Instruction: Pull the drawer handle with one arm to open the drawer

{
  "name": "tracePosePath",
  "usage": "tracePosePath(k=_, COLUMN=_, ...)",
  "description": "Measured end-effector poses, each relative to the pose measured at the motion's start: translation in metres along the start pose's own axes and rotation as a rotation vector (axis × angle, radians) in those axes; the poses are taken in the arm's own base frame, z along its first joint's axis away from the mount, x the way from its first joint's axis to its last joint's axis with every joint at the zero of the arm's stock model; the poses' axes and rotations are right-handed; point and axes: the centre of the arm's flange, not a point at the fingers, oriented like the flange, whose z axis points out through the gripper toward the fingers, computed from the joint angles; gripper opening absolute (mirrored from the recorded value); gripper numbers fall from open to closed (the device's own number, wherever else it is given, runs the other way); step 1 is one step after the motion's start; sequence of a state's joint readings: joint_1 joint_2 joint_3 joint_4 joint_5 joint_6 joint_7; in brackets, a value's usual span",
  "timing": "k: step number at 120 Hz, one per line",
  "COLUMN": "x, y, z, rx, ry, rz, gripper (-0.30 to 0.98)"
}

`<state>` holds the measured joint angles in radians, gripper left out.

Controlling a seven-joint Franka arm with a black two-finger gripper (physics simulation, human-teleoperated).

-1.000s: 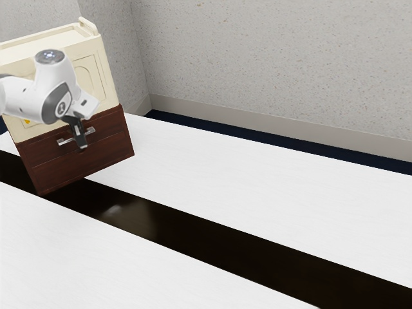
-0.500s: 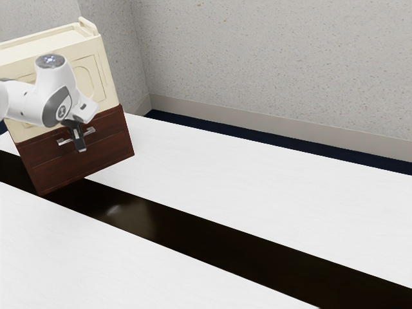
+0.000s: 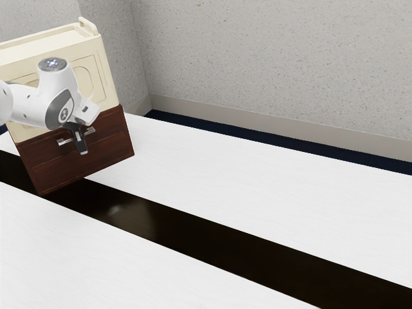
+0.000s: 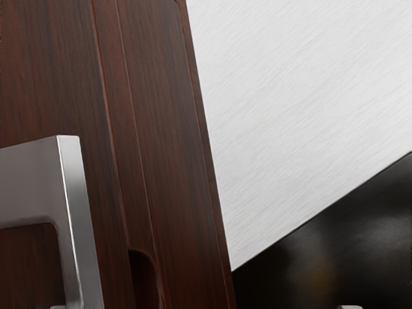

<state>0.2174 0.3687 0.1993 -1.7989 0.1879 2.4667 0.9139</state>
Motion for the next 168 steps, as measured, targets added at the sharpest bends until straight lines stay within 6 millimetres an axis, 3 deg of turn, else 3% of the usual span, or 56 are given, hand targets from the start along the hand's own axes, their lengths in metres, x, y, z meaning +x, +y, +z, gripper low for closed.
tracePosePath(k=28, x=0.000, y=0.000, z=0.000, rx=-0.002, ry=0.000, rz=-0.028, gripper=0.47)
tracePosePath(k=61, x=0.000, y=0.001, z=-0.001, rx=-0.003, ry=0.001, rz=-0.055, gripper=0.14)
tracePosePath(k=90, x=0.001, y=0.001, z=-0.002, rx=-0.002, ry=-0.002, rz=-0.074, gripper=-0.05)
tracePosePath(k=168, x=0.000, y=0.021, z=-0.025, rx=-0.033, ry=0.002, rz=-0.096, gripper=-0.10)
